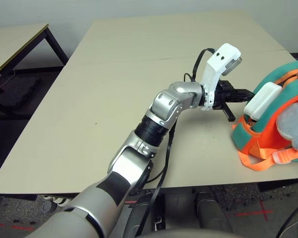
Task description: Put the pencil case into the backpack and zip it.
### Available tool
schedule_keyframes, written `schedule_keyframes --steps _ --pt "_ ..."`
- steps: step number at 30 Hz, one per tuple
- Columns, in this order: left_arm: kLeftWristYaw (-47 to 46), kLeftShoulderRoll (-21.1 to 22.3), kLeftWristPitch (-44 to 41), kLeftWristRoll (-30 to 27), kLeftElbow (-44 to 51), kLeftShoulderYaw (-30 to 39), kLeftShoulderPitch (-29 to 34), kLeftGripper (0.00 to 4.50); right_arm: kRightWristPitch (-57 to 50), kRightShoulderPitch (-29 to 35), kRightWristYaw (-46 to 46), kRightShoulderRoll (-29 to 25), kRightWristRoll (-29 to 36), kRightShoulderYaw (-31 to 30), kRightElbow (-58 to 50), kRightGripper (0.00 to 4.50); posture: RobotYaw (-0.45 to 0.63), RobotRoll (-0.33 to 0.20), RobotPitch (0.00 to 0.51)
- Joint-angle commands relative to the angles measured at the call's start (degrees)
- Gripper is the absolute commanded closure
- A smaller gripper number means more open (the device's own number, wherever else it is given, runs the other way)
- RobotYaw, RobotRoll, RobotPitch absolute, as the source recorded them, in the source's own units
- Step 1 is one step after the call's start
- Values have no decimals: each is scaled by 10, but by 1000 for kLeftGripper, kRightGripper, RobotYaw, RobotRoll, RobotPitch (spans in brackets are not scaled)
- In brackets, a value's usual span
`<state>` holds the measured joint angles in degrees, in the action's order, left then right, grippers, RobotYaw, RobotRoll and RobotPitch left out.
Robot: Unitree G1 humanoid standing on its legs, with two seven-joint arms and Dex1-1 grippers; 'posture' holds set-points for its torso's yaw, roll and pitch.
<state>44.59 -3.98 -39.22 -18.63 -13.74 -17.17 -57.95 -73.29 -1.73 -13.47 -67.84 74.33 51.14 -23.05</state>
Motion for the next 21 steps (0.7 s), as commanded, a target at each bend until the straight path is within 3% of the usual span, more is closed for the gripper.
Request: schedule_keyframes --steps 1,12,21 --pt "6 -14 13 2 -9 -4 -12 4500 -12 1 3 6 -2 -13 -7 4452 -218 0 117" --pt "31 44 -15 -14 35 17 -28 4500 -15 4 4 13 -6 -12 -12 4452 -222 0 112" --pt "37 36 -22 -12 48 -2 -13 4500 -15 1 4 15 -8 -13 -14 4452 -226 0 109"
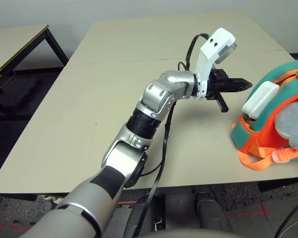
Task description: Put the pencil case into the backpack and zip it.
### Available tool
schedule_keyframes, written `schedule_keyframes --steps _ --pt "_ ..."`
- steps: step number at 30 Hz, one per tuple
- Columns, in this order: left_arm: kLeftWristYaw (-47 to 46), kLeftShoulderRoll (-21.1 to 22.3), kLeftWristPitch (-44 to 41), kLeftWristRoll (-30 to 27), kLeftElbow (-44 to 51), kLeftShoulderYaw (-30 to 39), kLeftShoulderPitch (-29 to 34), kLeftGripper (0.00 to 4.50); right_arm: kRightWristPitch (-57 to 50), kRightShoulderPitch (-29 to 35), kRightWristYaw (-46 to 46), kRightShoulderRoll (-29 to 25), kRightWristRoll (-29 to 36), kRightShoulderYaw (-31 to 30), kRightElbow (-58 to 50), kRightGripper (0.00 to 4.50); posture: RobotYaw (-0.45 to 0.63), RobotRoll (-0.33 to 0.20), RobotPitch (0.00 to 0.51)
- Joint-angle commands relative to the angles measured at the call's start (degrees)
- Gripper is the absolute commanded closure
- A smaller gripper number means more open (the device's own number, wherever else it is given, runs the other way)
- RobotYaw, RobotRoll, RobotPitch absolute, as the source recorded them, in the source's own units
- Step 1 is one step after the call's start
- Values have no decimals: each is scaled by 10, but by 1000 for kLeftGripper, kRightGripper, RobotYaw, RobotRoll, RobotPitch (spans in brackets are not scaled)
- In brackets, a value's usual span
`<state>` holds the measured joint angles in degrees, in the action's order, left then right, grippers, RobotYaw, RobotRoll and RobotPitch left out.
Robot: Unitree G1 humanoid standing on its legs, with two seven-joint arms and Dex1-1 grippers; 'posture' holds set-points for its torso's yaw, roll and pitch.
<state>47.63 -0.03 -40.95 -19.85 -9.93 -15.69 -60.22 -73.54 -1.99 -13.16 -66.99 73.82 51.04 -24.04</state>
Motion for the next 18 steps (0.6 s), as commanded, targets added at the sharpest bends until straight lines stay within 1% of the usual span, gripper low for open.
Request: schedule_keyframes --steps 1,8,14,15,18 --pt "7 -4 -5 0 10 -20 12 4500 -13 4 2 7 -2 -12 -4 4452 -226 0 109" --pt "7 -14 -1 5 7 -34 23 4500 -15 6 4 11 -1 -7 -8 4452 -234 0 114" --pt "-1 -33 25 25 -26 -53 27 4500 -15 4 6 12 4 -9 -10 4452 -233 0 116" --pt "-2 -39 31 28 -36 -55 26 4500 -15 4 7 12 4 -10 -10 4452 -233 0 116" --pt "-8 -77 49 32 -83 -57 19 4500 -13 1 9 14 7 -16 -11 4452 -234 0 115"
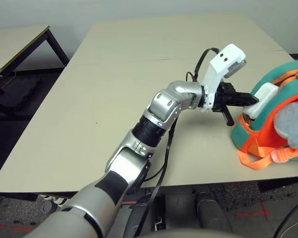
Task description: Put the pencil case into the backpack and zip it.
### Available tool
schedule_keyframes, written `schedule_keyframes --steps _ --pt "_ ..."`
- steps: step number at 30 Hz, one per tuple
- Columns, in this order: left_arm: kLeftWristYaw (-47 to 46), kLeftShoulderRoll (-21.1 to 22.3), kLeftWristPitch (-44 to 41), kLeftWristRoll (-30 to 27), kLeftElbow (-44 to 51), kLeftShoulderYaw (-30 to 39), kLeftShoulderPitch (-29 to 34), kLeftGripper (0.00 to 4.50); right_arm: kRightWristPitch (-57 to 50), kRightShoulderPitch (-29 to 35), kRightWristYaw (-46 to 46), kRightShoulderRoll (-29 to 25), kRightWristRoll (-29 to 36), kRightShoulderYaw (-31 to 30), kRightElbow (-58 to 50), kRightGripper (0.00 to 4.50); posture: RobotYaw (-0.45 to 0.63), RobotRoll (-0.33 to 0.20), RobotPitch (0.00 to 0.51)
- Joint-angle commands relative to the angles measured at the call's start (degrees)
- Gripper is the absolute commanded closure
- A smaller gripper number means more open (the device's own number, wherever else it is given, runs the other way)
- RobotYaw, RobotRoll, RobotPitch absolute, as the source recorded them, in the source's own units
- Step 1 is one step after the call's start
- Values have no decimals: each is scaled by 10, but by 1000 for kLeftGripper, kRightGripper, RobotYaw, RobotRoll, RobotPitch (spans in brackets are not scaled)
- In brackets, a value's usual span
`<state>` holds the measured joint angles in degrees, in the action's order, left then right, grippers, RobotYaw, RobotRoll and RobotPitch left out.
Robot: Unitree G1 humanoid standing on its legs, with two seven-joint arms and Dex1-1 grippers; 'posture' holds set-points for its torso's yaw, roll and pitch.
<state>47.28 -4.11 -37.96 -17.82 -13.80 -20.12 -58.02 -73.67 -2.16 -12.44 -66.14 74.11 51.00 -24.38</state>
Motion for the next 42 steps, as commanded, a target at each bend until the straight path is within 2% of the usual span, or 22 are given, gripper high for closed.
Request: schedule_keyframes --steps 1,6,9,13,18,21,26,31,36,42 --pt "-5 -51 43 21 -73 -21 -10 4500 -10 2 3 8 5 -18 -9 4452 -234 0 114" --pt "-9 -89 147 54 -192 -40 -38 4500 -2 0 18 27 14 -28 -23 4452 -252 0 101" --pt "-2 -88 163 47 -200 -36 -40 4500 4 9 28 44 15 -24 -36 4452 -259 0 80" --pt "12 -59 138 11 -146 -2 -55 4500 20 13 47 66 15 -26 -53 4452 -280 0 61" --pt "12 -8 49 -51 -63 70 -81 4500 43 9 73 88 19 -41 -72 4452 -284 0 56" --pt "7 13 9 -66 -35 93 -85 4500 50 1 76 85 17 -56 -65 4452 -261 0 64" --pt "-4 48 7 -40 23 70 -62 3300 46 -24 59 53 12 -79 -29 4452 -229 0 107" --pt "-20 79 14 -3 121 23 -11 1647 30 -47 24 3 -3 -94 20 4452 -201 0 151" --pt "-33 80 0 5 188 -10 26 38 13 -60 4 -22 -9 -96 41 4452 -200 0 164" --pt "-39 61 18 14 191 -36 45 0 -1 -71 -4 -30 -17 -92 46 4452 -222 0 172"
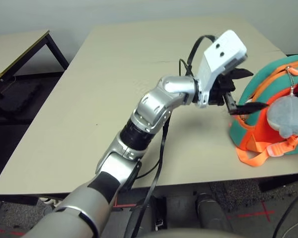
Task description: Put the pencil case into the backpack and zip it.
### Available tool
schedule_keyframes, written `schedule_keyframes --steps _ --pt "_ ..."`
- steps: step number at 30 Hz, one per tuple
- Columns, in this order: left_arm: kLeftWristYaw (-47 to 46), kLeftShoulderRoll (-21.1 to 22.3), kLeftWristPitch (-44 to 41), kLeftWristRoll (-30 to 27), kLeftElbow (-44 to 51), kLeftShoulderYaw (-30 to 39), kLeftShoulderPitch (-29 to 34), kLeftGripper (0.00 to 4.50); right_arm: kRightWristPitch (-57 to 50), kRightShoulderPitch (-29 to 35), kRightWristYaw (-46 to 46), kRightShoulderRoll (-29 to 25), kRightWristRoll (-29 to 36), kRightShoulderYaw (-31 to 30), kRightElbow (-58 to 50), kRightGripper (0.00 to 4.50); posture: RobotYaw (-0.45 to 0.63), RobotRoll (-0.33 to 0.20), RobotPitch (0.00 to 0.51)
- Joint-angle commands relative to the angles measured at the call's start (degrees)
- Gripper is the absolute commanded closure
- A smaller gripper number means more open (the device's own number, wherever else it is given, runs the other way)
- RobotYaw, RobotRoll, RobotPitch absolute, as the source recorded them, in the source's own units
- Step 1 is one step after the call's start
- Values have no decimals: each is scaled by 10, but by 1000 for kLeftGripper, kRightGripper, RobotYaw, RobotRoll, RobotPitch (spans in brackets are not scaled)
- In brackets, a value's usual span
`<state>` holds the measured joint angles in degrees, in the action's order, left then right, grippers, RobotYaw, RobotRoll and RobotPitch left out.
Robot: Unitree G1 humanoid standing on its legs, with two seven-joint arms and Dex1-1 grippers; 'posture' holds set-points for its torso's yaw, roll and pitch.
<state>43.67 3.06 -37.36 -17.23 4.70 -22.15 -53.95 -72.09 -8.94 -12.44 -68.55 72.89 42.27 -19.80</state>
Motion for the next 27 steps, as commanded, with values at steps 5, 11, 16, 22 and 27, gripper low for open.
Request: schedule_keyframes --steps 5,11,16,22,27 --pt "22 -9 137 76 -40 -72 -9 0 -24 -17 -2 -8 -13 -3 5 4452 -244 0 186" --pt "62 -3 315 147 -91 -113 -23 0 -30 -44 -4 -10 -23 -18 15 4452 -256 0 204" --pt "59 -5 404 203 -127 -135 -17 0 -39 -58 -11 -10 -30 -26 18 4452 -260 0 217" --pt "-22 -30 528 302 -217 -147 -31 0 -48 -67 -12 -4 -33 -29 13 4452 -262 0 221" --pt "-113 -62 597 363 -284 -136 -41 0 -54 -71 -8 4 -32 -25 5 4452 -270 0 217"
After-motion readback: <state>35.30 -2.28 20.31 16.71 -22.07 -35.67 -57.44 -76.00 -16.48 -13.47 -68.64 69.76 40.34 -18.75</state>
